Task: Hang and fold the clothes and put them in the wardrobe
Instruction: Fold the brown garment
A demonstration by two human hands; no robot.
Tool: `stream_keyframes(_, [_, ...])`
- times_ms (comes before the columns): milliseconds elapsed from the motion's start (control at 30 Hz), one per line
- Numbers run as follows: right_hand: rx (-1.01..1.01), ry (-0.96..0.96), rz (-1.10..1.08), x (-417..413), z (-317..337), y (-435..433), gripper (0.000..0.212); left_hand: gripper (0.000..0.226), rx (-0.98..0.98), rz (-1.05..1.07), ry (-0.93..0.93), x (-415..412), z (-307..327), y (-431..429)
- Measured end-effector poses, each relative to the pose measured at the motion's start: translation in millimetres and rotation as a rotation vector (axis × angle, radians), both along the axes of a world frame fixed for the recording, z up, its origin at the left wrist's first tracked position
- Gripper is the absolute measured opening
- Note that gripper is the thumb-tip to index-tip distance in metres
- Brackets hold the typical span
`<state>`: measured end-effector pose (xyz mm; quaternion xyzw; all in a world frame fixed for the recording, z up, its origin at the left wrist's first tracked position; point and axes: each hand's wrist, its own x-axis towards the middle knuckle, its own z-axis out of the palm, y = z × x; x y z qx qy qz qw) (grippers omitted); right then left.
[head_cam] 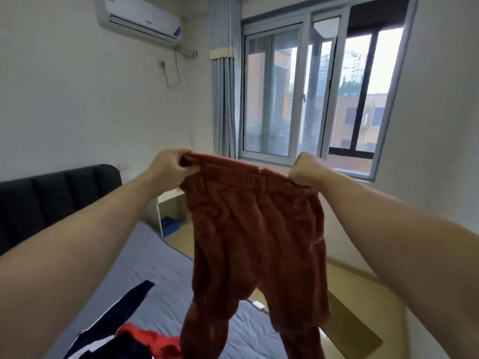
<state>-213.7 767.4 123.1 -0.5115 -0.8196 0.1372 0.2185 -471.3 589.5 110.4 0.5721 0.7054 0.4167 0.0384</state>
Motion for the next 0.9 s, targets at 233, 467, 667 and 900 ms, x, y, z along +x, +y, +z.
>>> stream_keyframes(233, [0.389, 0.277, -0.014, 6.1, -9.3, 25.7, 0.034, 0.034, 0.326, 0.13, 0.028, 9.4, -1.1, 16.6])
stream_keyframes(467, [0.231, -0.057, -0.027, 11.1, -23.2, 23.6, 0.028, 0.03, -0.013, -0.046, 0.08, 20.5, -24.9, 32.7])
stream_keyframes(667, [0.22, 0.298, 0.064, 20.2, -10.7, 31.9, 0.039, 0.04, 0.074, -0.328, -0.164, 32.6, -8.9, 23.5])
stream_keyframes(900, [0.2, 0.566, 0.487, 7.8, 30.2, -16.4, 0.044, 0.024, 0.025, -0.573, -0.201, 64.7, 21.8, 31.8])
